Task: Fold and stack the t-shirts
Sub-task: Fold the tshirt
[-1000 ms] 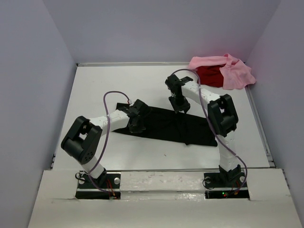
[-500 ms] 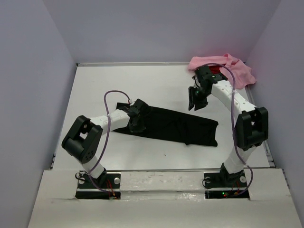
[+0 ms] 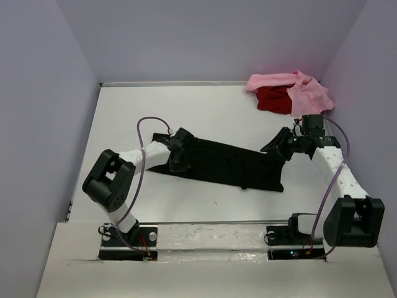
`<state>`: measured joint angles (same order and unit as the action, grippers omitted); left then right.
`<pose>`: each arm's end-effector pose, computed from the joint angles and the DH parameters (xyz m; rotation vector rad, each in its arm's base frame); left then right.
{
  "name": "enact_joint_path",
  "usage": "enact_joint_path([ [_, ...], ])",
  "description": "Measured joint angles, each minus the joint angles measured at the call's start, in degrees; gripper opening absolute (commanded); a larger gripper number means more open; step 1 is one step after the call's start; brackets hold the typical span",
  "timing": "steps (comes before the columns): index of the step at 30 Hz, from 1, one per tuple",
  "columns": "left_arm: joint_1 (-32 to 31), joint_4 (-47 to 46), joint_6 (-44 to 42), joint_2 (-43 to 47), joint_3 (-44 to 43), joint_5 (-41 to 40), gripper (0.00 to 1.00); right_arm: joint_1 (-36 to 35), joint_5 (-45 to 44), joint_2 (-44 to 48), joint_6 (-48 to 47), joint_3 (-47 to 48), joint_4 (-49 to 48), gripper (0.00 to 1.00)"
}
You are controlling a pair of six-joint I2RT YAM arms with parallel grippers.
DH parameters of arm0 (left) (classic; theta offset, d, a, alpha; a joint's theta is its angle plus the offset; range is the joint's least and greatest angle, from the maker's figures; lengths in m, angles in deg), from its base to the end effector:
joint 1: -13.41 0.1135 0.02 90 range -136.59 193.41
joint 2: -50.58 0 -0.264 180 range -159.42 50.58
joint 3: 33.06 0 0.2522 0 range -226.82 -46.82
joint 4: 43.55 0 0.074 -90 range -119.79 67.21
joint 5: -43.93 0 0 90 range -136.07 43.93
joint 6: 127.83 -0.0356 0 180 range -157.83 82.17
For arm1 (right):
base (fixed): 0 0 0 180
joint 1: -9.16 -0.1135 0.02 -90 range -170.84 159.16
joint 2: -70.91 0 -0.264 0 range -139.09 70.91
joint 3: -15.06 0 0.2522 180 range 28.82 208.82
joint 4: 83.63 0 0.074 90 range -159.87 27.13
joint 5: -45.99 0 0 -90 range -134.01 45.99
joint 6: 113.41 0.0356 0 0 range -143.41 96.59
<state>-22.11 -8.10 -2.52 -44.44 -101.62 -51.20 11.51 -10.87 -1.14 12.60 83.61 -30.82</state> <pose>0.2626 -0.1836 0.1675 -0.0251 2.6765 -0.2903 0.2485 0.0093 0.2629 0.6287 2.5157 0.9619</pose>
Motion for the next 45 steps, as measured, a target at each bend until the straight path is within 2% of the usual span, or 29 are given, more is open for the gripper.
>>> enact_joint_path([
  [10, 0.55, 0.59, -0.96, -0.5, -0.72, -0.04, 0.07, 3.21, 0.96, 9.03, 10.6, -14.73, -5.49, 0.4],
  [16, 2.45, 0.94, -1.38, -0.83, -1.2, 0.26, 0.07, 4.02, -0.98, 19.78, 18.03, -26.67, -6.51, 0.4],
  [24, 3.45, 1.38, -2.54, -1.73, -2.36, 0.28, 0.07, 4.04, -5.99, 23.56, 21.22, -29.29, -6.47, 0.41],
  [35, 5.62, 1.97, -4.31, -1.73, -2.43, -0.11, 0.07, 4.04, -11.67, 19.93, 22.27, -34.32, -11.63, 0.41],
  [45, 6.8, 1.99, -5.49, -1.7, -2.43, -0.15, 0.07, 4.04, -11.1, 11.78, 22.93, -34.4, -20.83, 0.41],
])
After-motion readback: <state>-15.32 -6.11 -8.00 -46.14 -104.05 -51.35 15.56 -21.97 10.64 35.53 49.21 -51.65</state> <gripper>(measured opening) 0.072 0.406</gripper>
